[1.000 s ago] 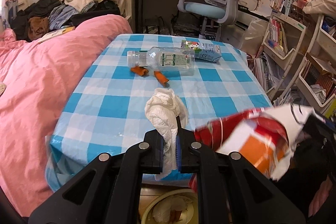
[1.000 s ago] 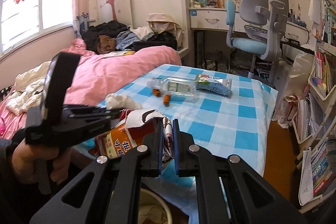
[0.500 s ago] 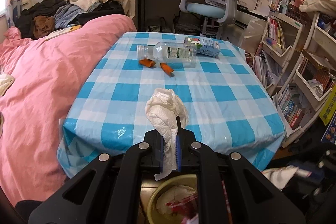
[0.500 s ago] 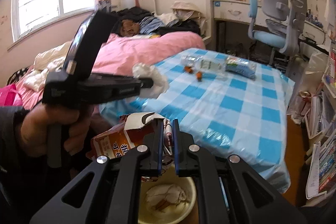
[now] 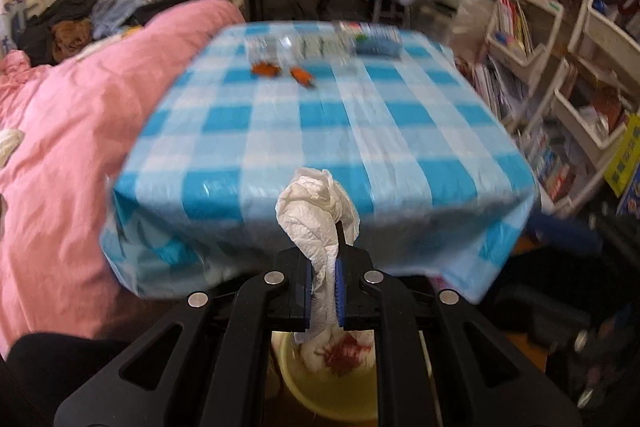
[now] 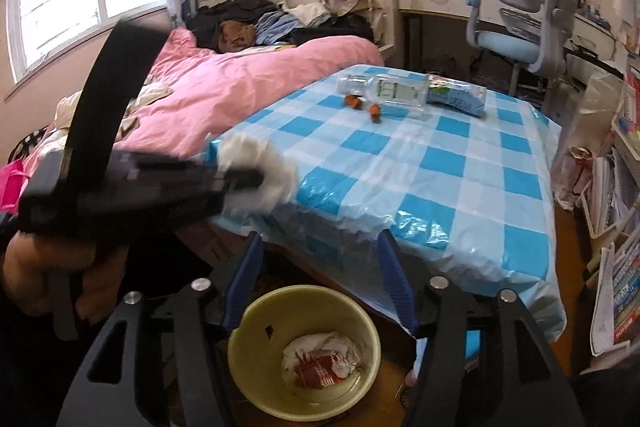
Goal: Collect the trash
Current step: 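Open both grippers above the bucket to drop the tissue and wrapper, then move both open grippers back toward the bottle and peels on the table, then grasp the clear plastic bottle with the left gripper while the right grasps an orange peel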
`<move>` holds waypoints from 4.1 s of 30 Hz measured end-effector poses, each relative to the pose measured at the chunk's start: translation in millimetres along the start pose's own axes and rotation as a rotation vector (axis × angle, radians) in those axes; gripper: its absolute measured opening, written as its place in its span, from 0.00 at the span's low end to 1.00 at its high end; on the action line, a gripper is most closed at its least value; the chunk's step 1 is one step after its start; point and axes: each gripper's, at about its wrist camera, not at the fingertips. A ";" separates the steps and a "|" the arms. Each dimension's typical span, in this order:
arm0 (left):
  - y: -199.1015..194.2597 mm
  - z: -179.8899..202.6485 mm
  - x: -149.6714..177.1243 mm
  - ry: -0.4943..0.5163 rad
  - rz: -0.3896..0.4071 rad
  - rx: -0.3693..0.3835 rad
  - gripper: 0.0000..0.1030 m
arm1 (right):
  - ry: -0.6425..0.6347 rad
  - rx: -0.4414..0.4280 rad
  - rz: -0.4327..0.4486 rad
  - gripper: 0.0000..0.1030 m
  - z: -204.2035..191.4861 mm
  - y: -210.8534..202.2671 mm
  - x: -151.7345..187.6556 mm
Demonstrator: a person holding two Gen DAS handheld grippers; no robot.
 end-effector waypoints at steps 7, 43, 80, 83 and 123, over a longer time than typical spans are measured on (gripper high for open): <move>32.8 28.5 42.2 0.154 -0.304 0.125 0.20 | 0.070 0.060 0.023 0.72 18.8 -5.0 -1.9; -3.9 -20.6 -16.7 -0.131 0.092 -0.145 0.86 | 0.001 0.110 -0.078 0.87 5.7 26.5 -3.5; 88.3 -48.3 -162.6 0.021 0.046 -0.214 0.93 | -0.028 0.080 -0.125 0.89 -5.0 81.0 -14.1; 111.0 -37.3 -187.2 0.106 0.082 -0.212 0.93 | 0.007 0.068 -0.117 0.89 2.5 80.0 -16.9; 272.7 -61.0 -292.7 -0.020 -0.272 -0.028 0.55 | -0.037 0.007 -0.218 0.57 121.8 220.6 -159.3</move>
Point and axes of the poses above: each gripper's, at about its wrist camera, not at the fingertips, and y roughly the way its jaws point, z to its right, x to its underside, and after that the axes turned 14 degrees about -x, right-handed
